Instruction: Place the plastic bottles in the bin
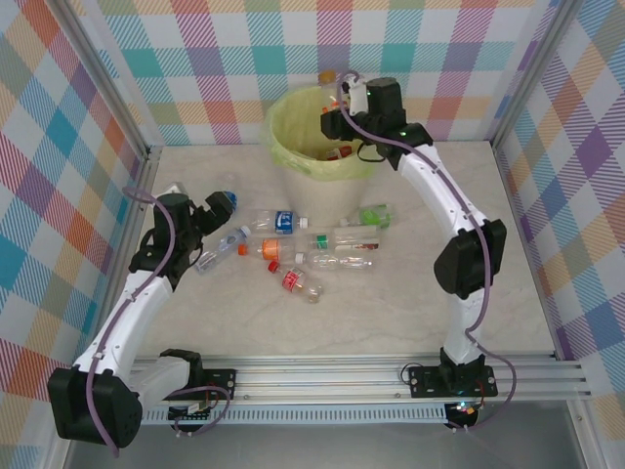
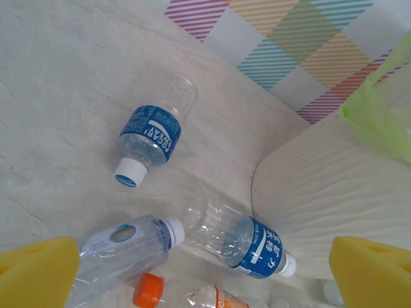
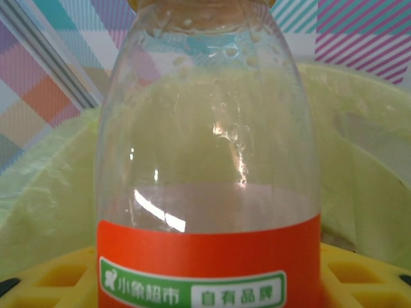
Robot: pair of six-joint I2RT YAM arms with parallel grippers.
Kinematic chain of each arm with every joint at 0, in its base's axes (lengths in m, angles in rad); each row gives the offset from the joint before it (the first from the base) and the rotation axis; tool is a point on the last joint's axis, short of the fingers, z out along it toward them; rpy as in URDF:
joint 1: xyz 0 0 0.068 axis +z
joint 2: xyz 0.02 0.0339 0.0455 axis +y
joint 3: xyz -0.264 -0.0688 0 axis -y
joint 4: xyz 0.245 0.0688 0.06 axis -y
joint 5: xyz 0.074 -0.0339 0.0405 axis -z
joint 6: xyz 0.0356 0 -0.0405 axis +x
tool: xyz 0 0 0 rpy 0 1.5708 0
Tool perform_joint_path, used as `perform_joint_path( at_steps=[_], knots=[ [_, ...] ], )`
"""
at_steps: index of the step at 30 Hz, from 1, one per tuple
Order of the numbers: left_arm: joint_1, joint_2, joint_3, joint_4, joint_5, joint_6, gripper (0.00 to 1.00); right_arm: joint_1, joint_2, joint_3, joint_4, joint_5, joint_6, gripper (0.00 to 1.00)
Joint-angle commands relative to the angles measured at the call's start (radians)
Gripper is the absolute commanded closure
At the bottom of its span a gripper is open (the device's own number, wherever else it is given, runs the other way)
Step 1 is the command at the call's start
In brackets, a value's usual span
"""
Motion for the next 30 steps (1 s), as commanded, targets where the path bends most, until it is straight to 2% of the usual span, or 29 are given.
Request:
perform_joint_path(
  at_steps=[1,6,13,19,25,30],
  knots=[
    [0.024,-0.019,-0.013,-0.011,-0.005,-0.003,0.00,0.009,0.075,0.112,-0.108,0.118,-0.065,0.48],
    [0.035,-0.030,-0.028,-0.013,-0.013,-0.002,0.00,0.025,0.171,0.216,-0.181,0.172,-0.094,0.46],
    [0.067,-0.007,-0.034,-0.018,-0.022,0.008,0.00,0.047,0.273,0.334,-0.261,0.321,-0.112,0.44],
    [0.092,0.027,-0.033,-0.025,-0.038,0.027,0.00,0.060,0.272,0.325,-0.252,0.418,-0.133,0.36],
    [0.132,0.065,-0.044,-0.005,-0.027,0.029,0.00,0.068,0.238,0.310,-0.230,0.396,-0.131,0.27],
    [0.187,0.111,-0.055,0.030,0.015,0.023,0.00,0.081,0.152,0.196,-0.116,0.357,-0.126,0.22]
  ],
)
